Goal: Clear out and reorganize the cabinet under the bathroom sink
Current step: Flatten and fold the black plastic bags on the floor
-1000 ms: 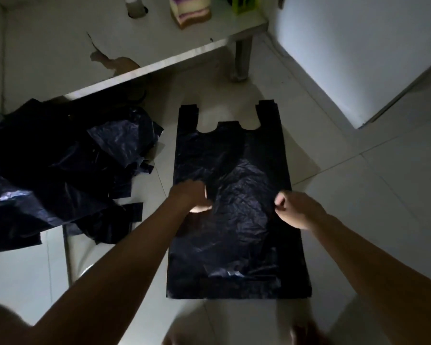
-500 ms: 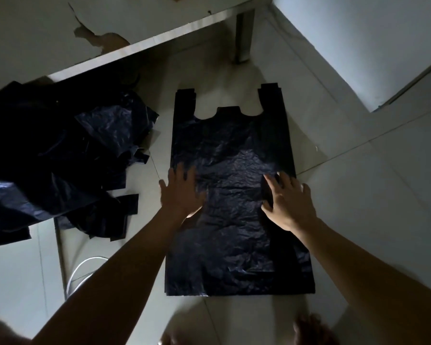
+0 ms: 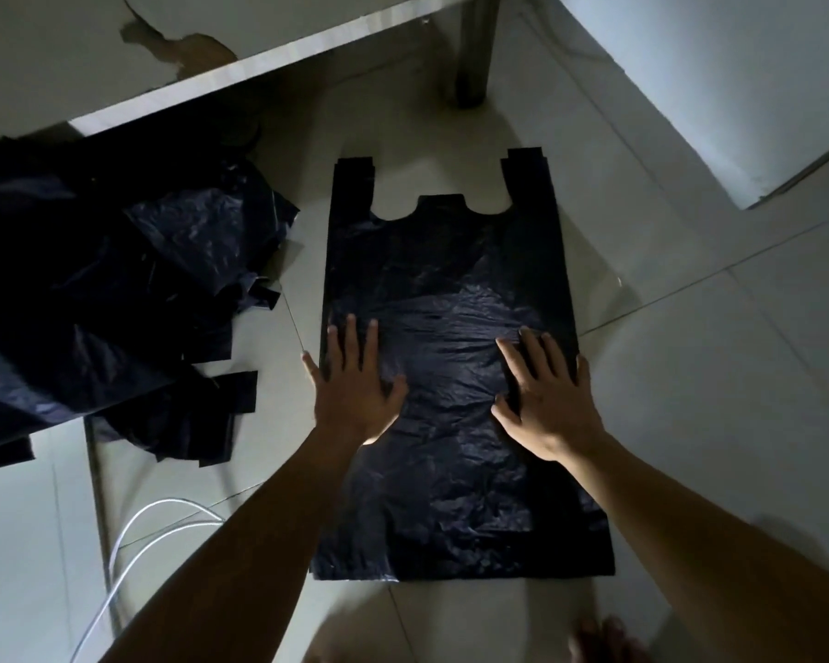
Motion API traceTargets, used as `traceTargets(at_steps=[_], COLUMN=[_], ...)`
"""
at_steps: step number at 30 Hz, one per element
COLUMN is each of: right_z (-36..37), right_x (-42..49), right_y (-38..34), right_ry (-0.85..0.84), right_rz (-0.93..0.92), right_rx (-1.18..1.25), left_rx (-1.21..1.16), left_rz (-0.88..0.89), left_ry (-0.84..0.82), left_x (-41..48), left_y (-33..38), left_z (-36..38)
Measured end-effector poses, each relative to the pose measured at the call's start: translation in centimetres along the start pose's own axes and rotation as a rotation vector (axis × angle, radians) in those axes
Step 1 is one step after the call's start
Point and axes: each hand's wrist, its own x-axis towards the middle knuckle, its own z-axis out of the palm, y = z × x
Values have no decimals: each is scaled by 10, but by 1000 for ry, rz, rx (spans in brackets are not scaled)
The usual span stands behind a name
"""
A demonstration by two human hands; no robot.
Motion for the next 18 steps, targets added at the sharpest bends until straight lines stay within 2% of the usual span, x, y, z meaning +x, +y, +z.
traceTargets(at_steps=[4,10,13,18], right_z=[-7,10,-7,-28], right_x=[17,25,33,88], right_y=[-6,-5,-18,-16], right_ry=[135,-40,65,228], right_rz=[11,35,50,8], right_rx=[-17,-21,-51,4], left_rx=[-15,-37,39,-49], left_rz=[21,9,11,49], left_ry=[91,-20,-48,127], left_x=[18,27,39,88], left_y=[10,6,11,26], left_z=[-10,1,-15,-51])
